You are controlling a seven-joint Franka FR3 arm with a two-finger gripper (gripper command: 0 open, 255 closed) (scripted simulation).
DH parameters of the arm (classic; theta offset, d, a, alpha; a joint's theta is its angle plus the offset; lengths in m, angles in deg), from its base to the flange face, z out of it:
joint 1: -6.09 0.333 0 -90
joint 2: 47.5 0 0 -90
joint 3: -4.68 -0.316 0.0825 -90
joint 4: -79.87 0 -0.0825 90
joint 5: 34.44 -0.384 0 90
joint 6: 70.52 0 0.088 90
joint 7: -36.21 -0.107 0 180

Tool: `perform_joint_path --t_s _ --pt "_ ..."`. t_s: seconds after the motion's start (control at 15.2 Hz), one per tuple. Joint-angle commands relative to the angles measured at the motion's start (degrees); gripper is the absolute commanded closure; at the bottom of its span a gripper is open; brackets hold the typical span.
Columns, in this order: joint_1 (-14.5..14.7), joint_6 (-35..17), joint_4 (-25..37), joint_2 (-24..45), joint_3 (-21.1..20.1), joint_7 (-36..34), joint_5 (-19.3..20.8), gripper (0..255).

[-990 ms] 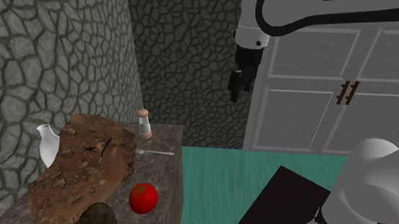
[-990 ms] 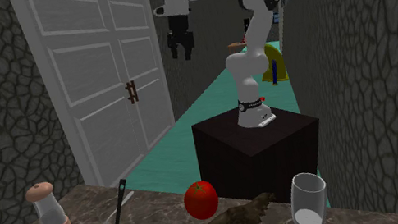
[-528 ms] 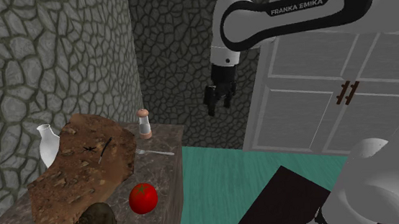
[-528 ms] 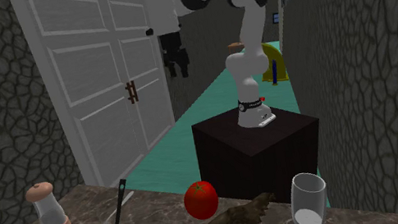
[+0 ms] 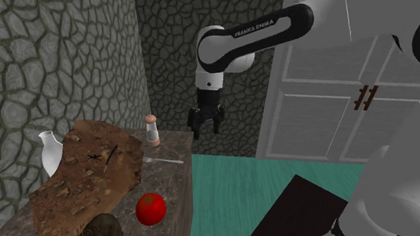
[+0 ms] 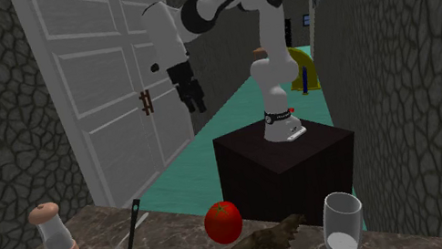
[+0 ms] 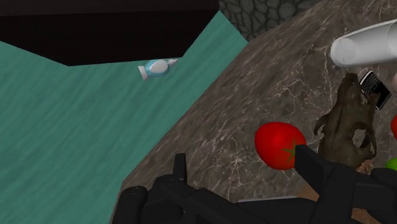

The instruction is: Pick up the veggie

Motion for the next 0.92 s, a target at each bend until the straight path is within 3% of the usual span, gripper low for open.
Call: perform_joint_path --t_s 0.0,0.86 --pt "0.42 -0.75 2.39 4.52 -0.37 -0.88 -2.12 0" --pt "2.15 -1.41 23.21 33.49 -3.47 -5.63 -14.36 0"
